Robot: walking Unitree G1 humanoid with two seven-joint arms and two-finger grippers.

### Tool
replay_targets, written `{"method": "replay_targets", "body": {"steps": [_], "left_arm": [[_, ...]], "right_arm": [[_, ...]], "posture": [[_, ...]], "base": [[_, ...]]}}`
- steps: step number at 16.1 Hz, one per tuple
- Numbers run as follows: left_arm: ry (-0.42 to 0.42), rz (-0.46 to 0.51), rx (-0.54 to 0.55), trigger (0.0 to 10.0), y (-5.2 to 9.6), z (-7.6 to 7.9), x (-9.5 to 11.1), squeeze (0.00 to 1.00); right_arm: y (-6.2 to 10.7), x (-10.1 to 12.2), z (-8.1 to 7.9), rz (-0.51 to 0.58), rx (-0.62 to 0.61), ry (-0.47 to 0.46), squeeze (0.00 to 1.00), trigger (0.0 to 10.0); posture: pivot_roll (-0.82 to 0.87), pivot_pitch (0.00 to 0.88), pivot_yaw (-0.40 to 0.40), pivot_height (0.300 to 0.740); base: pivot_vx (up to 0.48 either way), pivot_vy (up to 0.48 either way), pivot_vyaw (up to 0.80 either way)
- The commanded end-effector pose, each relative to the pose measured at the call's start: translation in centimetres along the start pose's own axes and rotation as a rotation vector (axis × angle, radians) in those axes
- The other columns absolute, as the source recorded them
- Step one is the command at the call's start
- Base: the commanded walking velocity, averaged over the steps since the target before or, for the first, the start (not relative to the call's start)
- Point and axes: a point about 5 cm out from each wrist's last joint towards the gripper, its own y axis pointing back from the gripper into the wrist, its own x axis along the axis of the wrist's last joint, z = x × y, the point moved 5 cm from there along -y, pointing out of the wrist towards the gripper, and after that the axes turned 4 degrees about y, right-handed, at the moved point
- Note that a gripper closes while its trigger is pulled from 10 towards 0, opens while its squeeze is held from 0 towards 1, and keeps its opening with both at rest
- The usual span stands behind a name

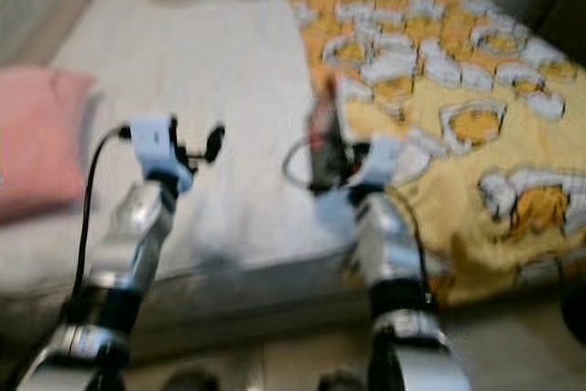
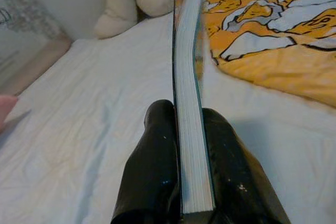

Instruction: Clean up the room

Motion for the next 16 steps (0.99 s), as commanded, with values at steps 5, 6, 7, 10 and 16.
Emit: {"method": "replay_targets", "body": {"steps": [5, 6, 7, 10, 16], "left_arm": [[-0.066, -0.014, 0.113, 10.0, 0.4, -0.8, -1.0, 0.00], [-0.049, -0.006, 0.111, 10.0, 0.5, -0.7, -1.0, 0.00], [-0.047, 0.000, 0.110, 10.0, 0.6, -0.7, -1.0, 0.00], [-0.064, 0.027, 0.129, 10.0, 0.9, -0.8, -0.6, 0.00], [-0.090, 0.069, 0.077, 10.0, 0.7, -0.1, 0.7, 0.00]], "right_arm": [[-0.4, 1.6, -2.2, 0.052, 0.099, 0.048, 0.00, 0.0], [-0.4, 1.5, -2.3, 0.045, 0.106, 0.065, 0.00, 0.0], [-0.4, 1.4, -2.3, 0.043, 0.109, 0.069, 0.00, 0.0], [-0.2, 1.1, -1.8, 0.024, 0.109, 0.099, 0.00, 0.0], [-0.2, 1.1, -1.7, 0.032, 0.095, 0.110, 0.00, 0.0]], "posture": [[-0.04, 0.000, -0.030, 0.740], [-0.04, 0.000, -0.036, 0.740], [-0.04, 0.000, -0.040, 0.740], [-0.03, 0.000, -0.047, 0.740], [-0.03, 0.000, -0.028, 0.740]], "base": [[0.000, 0.288, 0.00], [0.000, 0.000, 0.00], [0.000, 0.000, 0.00], [0.000, 0.000, 0.54], [0.240, 0.000, 0.00]]}}
